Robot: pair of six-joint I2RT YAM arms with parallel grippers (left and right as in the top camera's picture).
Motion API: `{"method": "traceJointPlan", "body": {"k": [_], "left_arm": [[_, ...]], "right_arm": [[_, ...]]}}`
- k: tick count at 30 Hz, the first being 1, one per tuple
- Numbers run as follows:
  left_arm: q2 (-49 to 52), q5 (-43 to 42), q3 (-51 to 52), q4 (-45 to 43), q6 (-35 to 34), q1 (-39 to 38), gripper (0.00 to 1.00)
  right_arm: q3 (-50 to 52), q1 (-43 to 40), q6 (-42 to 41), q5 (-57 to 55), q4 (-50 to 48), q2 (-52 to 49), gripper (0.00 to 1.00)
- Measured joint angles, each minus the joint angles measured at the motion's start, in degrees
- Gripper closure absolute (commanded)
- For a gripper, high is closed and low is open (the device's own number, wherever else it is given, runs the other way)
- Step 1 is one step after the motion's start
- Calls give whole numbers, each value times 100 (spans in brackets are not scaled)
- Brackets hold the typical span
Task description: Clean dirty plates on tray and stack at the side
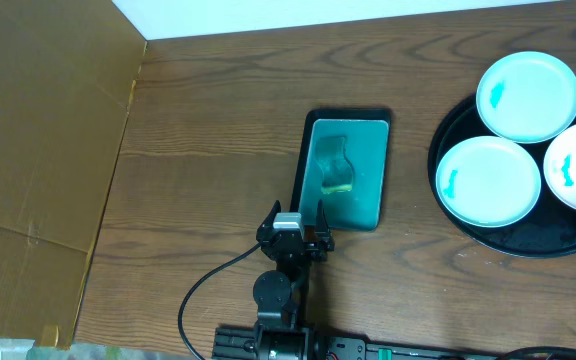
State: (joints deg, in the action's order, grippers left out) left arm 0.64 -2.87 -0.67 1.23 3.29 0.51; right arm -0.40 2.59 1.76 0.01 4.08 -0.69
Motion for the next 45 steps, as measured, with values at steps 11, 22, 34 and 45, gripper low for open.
{"method": "traceJointPlan", "body": {"k": [11,22,34,45], "left_arm": [[33,0,0,0,0,0,19],[33,0,0,0,0,0,19],[33,-13,0,-42,-7,0,19],[74,-3016,31,-2621,-2061,-22,19]], "right_arm": [[0,0,0,2,-2,0,1],[0,0,0,2,-2,0,1],[0,0,0,0,0,0,1],[0,0,2,0,-4,-7,1]]}}
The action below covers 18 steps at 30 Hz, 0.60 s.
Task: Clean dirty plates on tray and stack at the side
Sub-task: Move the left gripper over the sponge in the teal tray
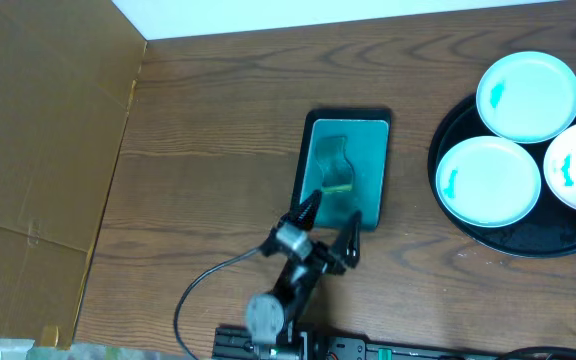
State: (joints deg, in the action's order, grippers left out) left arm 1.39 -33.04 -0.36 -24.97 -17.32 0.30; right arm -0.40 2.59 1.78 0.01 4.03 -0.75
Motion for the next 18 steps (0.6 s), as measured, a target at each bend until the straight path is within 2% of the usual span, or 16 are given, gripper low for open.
{"method": "traceJointPlan", "body": {"k": [2,4,8,12,15,18], "left_arm": [[0,-275,-7,-844,-229,-4,19],[-7,-308,-70,-1215,-361,-4,19],[76,15,-568,-706,-442,-4,19],[874,518,-2085,1386,-350,-4,19],[2155,737,-3862,3567,90,-7,19],[3429,599,-5178,4747,389,-4,19]], "right_arm": [[0,0,0,2,4,2,1],[0,0,0,0,4,2,1],[0,0,0,2,4,2,1],[0,0,0,2,9,2,1],[0,0,2,2,4,-11,1],[0,0,4,2,7,-15,1]]}}
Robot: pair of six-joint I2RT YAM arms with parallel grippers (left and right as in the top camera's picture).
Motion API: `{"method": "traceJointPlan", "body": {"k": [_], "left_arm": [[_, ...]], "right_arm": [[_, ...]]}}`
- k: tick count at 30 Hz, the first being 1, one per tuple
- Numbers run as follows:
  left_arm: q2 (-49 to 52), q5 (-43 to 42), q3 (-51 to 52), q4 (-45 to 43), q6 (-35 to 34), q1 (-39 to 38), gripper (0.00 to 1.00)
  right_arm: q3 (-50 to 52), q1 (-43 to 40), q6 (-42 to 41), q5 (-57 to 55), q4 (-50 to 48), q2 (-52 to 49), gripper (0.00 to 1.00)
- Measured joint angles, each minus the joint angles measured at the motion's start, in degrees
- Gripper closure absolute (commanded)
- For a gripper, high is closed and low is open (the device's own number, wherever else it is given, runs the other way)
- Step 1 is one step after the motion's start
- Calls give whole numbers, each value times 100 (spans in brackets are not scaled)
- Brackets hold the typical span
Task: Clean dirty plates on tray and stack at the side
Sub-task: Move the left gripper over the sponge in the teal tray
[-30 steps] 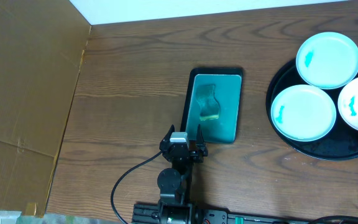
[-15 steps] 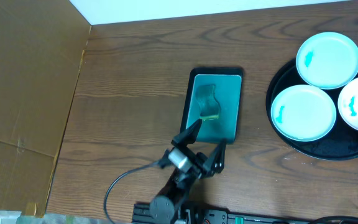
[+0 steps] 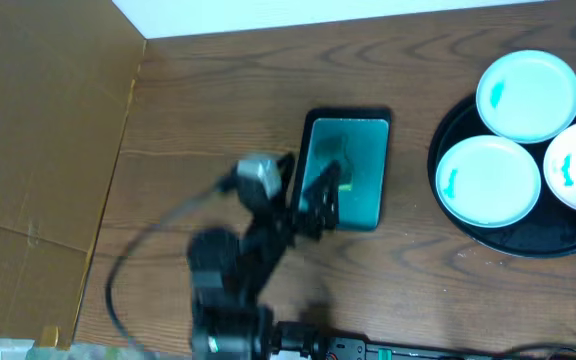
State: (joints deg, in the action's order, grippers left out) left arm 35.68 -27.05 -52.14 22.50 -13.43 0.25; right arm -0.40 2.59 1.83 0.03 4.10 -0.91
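Three white plates with teal smears lie on a round black tray (image 3: 528,240) at the right: a far plate (image 3: 527,95), a near-left plate (image 3: 488,180) and a plate at the right edge. In the middle, a teal rectangular basin (image 3: 366,150) holds a yellowish sponge (image 3: 346,186). My left gripper (image 3: 324,196) is blurred by motion over the basin's near-left part, beside the sponge; its fingers look spread. Only a dark sliver of my right gripper shows at the right edge, near the tray's front rim.
A large cardboard sheet (image 3: 38,150) covers the table's left side. A white wall strip runs along the far edge. The left arm's cable (image 3: 148,250) loops over the wood in front of the basin.
My left arm has swung up and leftward, and its gripper went from the basin's near edge to over the basin by the sponge. Plates, tray and right gripper are unchanged.
At first my left gripper sat just in front of the basin's near edge, pointing at it. Then it stood open at the basin's near rim, tilted right. Now it reaches in over the basin next to the sponge. The plates have stayed on the tray throughout.
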Motion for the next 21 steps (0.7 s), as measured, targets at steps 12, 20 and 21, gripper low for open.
{"method": "traceJointPlan", "body": {"k": [12,20,21], "left_arm": [[2682,485,-1259,1655,-175,-22,19],[4450,1056,-1574,2365,-481,-101,19],[4597,1023,-1574,2356,-483,-116,19]], "right_arm": [[0,0,9,0,-4,-7,1],[0,0,11,0,-4,-4,1],[0,0,11,0,-2,-7,1]]}}
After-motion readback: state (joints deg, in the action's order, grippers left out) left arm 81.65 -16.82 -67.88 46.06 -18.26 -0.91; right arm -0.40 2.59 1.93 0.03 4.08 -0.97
